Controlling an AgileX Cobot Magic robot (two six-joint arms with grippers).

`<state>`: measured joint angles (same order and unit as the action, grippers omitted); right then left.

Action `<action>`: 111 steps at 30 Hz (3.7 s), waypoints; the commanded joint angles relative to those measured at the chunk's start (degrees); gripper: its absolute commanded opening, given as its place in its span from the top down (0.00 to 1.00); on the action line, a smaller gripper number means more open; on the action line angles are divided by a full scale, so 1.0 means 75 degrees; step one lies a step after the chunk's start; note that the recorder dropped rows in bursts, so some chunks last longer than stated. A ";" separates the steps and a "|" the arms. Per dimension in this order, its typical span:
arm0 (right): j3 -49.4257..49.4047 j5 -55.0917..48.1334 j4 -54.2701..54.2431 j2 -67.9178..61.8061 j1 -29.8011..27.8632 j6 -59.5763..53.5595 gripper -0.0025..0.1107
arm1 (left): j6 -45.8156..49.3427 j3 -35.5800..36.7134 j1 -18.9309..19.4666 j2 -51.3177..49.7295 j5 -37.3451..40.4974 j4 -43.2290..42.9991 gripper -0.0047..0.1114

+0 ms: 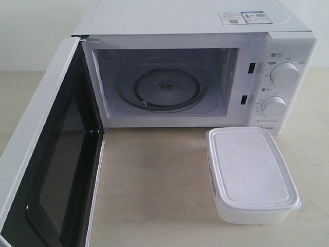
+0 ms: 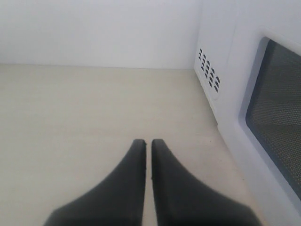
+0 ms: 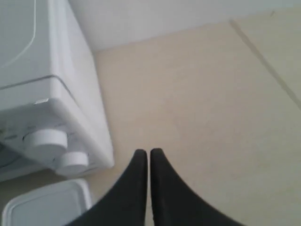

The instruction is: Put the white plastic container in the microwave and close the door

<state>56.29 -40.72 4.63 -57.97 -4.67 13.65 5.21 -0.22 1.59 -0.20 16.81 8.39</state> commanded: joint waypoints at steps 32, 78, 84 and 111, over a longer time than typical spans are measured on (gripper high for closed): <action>-0.1994 -0.3899 -1.0068 -0.5020 -0.3336 -0.8707 0.98 | -0.0054 0.0030 0.0009 0.0026 -0.0065 -0.0047 0.92; -0.1997 -0.3357 -1.0472 -0.7027 -0.2828 -1.0689 0.53 | -0.0054 0.0030 0.0009 0.0026 -0.0065 -0.0047 0.92; -0.1903 -0.3216 -1.0624 -0.7027 -0.2316 -1.0952 0.53 | -0.0054 0.0030 0.0009 0.0026 -0.0065 -0.0047 0.92; -0.1846 -0.2954 -1.0171 -0.7027 -0.2035 -1.0895 0.69 | -0.0054 0.0030 0.0009 0.0026 -0.0065 -0.0047 0.92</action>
<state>42.32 -63.37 -72.14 -110.64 -20.18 -67.44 5.21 -0.22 1.59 -0.20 16.81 8.39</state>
